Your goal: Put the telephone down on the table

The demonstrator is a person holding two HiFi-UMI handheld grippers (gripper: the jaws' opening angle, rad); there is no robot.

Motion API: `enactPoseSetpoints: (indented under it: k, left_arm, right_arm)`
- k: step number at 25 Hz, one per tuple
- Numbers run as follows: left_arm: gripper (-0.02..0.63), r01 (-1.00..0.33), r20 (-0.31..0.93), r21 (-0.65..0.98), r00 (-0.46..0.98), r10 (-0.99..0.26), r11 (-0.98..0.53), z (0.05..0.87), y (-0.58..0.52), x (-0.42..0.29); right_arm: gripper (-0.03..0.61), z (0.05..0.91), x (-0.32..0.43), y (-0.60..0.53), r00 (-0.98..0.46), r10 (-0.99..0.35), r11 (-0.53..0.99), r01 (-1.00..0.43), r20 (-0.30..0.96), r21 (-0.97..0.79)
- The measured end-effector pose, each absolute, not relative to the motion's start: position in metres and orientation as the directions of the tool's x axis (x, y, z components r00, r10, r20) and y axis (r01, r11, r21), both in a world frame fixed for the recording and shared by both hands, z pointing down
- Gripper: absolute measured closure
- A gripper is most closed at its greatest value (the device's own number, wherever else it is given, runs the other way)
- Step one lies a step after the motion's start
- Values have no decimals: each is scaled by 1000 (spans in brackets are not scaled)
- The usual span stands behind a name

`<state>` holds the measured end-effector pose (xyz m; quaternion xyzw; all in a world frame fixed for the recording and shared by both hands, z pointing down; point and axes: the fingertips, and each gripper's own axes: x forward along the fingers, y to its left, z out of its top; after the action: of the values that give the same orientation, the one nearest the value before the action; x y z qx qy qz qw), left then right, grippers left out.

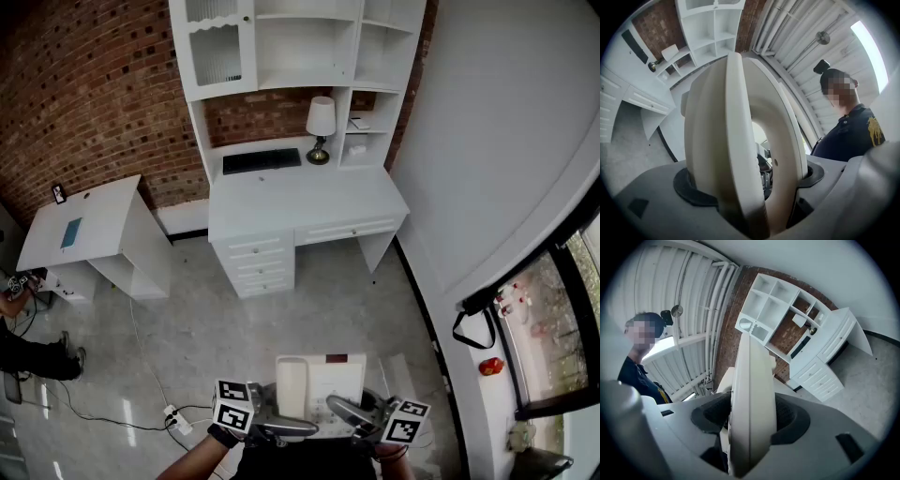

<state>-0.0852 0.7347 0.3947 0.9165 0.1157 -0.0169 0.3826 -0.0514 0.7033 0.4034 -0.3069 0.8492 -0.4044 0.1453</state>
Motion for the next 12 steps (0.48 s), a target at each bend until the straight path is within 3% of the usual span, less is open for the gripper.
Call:
enactPoseSetpoints:
  k: [12]
  left_arm:
    - [130,238,-146,689,971,191,-685,380,686,-132]
  right_arm:
    - [347,393,-97,657,-757,-653,499,-422,-9,-757]
